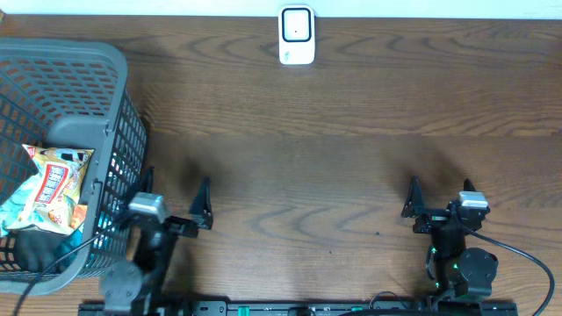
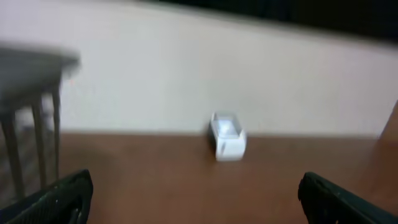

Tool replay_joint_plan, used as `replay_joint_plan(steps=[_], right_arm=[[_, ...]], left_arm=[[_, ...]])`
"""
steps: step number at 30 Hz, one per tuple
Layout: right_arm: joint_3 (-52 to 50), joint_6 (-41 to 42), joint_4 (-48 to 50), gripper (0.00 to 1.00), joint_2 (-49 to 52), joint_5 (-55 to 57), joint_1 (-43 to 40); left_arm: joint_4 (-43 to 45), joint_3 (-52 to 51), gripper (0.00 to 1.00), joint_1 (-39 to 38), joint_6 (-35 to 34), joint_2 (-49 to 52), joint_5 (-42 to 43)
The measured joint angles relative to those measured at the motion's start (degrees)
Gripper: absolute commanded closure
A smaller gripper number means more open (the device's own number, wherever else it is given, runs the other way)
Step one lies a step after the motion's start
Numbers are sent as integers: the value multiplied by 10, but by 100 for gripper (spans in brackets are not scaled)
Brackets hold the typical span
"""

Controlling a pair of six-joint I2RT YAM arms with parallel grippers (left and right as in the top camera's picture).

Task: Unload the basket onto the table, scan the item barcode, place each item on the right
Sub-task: 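Reach the left gripper up and into the grey basket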

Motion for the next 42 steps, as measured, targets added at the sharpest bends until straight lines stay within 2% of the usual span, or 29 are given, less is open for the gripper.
replay_joint_plan(steps=[6,11,14,17,36,42], right_arm=[[0,0,0,1,0,0,0],[0,0,0,1,0,0,0],[0,0,0,1,0,0,0],[0,0,0,1,0,0,0],[0,0,0,1,0,0,0],[0,0,0,1,0,0,0]], left_arm=[[-23,115,2,0,-38,113,0],[-74,199,2,0,-44,250,0],[-69,231,2,0,-47,312,0],[-47,235,2,0,-51,330,0],[-47,238,2,0,-53,336,-1],[-52,280,2,0,-53,356,-5]])
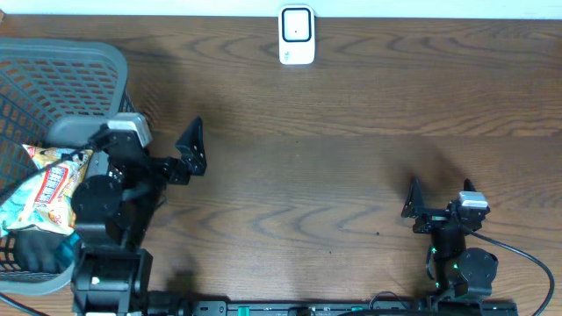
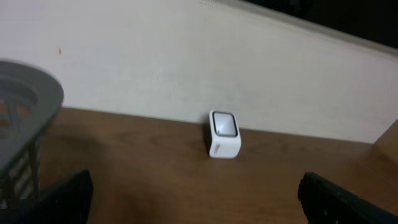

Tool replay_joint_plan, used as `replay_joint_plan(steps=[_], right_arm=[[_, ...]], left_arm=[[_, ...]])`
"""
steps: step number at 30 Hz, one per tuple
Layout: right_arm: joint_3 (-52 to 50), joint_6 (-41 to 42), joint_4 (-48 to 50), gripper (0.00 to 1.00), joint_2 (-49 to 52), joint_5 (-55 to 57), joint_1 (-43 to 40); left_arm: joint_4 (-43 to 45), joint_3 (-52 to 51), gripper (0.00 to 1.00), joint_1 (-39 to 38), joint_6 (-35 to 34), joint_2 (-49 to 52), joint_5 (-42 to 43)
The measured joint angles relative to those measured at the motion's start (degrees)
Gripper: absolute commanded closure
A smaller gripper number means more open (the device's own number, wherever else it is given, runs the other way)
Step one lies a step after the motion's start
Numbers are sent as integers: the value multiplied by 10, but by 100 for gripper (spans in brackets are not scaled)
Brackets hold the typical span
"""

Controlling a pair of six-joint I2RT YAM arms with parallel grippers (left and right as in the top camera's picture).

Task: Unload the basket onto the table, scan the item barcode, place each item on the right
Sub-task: 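Reach the left gripper up and into the grey basket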

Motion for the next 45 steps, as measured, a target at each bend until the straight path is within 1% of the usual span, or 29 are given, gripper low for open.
replay_joint_plan(steps=[6,10,15,18,21,24,27,31,35,37,39,42,45], right_arm=[[0,0,0,1,0,0,0],[0,0,0,1,0,0,0],[0,0,0,1,0,0,0],[0,0,0,1,0,0,0],[0,0,0,1,0,0,0],[0,0,0,1,0,0,0],[0,0,0,1,0,0,0],[0,0,0,1,0,0,0],[0,0,0,1,0,0,0],[0,0,0,1,0,0,0],[0,0,0,1,0,0,0],[0,0,0,1,0,0,0],[0,0,0,1,0,0,0]], left_arm=[[-34,70,2,0,7,50,8],[-25,77,2,0,27,70,44],[36,79,2,0,31,72,63],[33,94,2,0,31,75,67],[8,146,2,0,31,91,64],[-65,224,2,0,31,116,39],[-141,307,2,0,31,151,-12],[-237,423,2,8,31,219,-112],[-327,539,2,47,24,294,-210],[-379,582,2,81,-2,321,-252],[-426,605,2,127,-42,339,-283],[-493,612,2,194,-109,360,-311],[-541,612,2,235,-147,392,-326]])
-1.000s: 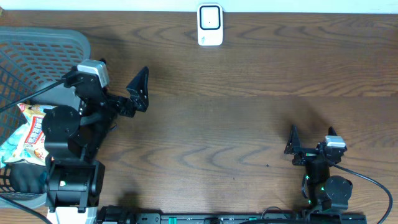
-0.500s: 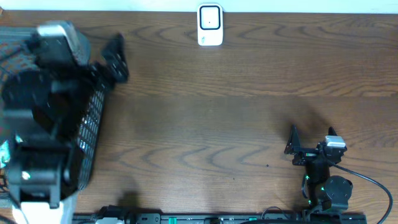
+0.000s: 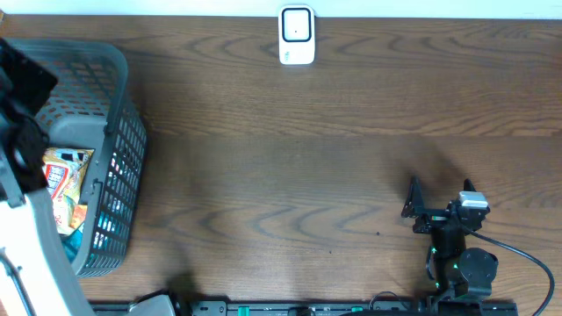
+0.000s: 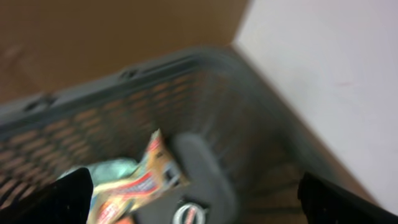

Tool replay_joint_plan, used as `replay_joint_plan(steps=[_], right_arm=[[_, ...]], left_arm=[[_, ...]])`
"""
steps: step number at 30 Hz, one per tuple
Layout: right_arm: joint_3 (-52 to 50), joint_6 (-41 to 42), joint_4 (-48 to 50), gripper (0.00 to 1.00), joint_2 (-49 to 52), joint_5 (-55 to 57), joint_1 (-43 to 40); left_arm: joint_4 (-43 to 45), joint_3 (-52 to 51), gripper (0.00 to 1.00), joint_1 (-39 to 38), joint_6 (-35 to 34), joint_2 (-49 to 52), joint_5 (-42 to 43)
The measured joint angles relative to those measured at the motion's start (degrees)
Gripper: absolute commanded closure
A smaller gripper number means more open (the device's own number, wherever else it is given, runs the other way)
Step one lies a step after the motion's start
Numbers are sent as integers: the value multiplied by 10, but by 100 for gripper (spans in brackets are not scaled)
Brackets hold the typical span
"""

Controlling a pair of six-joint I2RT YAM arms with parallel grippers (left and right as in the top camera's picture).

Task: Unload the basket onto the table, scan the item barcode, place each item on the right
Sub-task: 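Reach the left gripper up and into the grey basket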

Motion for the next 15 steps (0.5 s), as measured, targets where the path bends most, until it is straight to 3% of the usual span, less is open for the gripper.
replay_joint_plan(steps=[6,8,12,15], right_arm=[[0,0,0,1,0,0,0],[0,0,0,1,0,0,0],[0,0,0,1,0,0,0],[0,0,0,1,0,0,0]], left_arm=[[-73,0,2,23,-61,84,-6],[-108,1,2,31,-136,108,-6],[-210,0,2,59,-352,156,-8],[-229,0,2,68,-469,183,-9]])
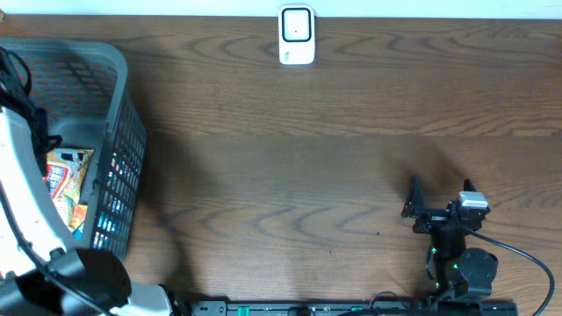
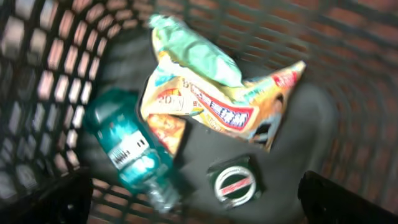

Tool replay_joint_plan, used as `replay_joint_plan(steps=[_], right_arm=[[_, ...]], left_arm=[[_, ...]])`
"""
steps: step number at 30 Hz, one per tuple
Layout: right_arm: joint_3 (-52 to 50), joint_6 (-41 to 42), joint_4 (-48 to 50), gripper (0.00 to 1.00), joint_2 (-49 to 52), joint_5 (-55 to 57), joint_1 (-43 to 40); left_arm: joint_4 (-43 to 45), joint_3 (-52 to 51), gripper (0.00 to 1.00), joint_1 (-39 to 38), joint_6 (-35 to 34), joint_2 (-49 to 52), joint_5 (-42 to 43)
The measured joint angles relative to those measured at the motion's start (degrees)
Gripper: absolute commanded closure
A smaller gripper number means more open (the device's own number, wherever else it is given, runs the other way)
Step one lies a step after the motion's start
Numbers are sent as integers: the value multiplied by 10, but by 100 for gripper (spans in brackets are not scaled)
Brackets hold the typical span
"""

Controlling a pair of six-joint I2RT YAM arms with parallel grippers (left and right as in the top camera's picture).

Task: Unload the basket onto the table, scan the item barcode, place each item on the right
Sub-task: 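Reach the left gripper up and into the grey basket, then grasp the yellow snack bag with the left gripper and lift it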

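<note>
The white barcode scanner (image 1: 297,35) stands at the table's far edge. The grey mesh basket (image 1: 118,132) at the left holds an orange snack bag (image 2: 211,106), a pale green pouch (image 2: 199,56), a teal bottle (image 2: 130,155) and a round tin (image 2: 235,182). My left gripper (image 2: 196,208) points down into the basket from above. It is open wide, with nothing between its fingers. In the overhead view my left arm (image 1: 22,211) covers much of the basket. My right gripper (image 1: 439,200) rests open near the front right.
The basket wall (image 2: 37,74) surrounds the items on every side in the left wrist view. Brown wooden table (image 1: 307,158) stretches between the basket and the right arm.
The left wrist view showed the basket's rim and far wall at a slant. Now it looks straight down on the items from closer. The right arm has not moved.
First my left gripper sat low at the table's front beside the basket, facing the scanner. Then it stood higher, still facing the scanner. After that it was over the basket's far end, and now it points down over the items inside, open.
</note>
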Motion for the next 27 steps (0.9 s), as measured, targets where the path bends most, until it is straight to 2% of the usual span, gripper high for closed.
replay_joint_plan(steps=[7,11,20,25,26,27], right_arm=[[0,0,0,1,0,0,0],[0,0,0,1,0,0,0],[0,0,0,1,0,0,0],[0,0,0,1,0,0,0],[0,0,0,1,0,0,0],[0,0,0,1,0,0,0]], left_arm=[[11,-9,2,1,-153,42,-1],[38,-30,2,12,-199,63,-1],[96,-77,2,68,-227,89,-1],[171,-97,1,81,-187,115,15],[175,-98,2,81,-179,126,19],[178,-99,10,81,-175,137,26]])
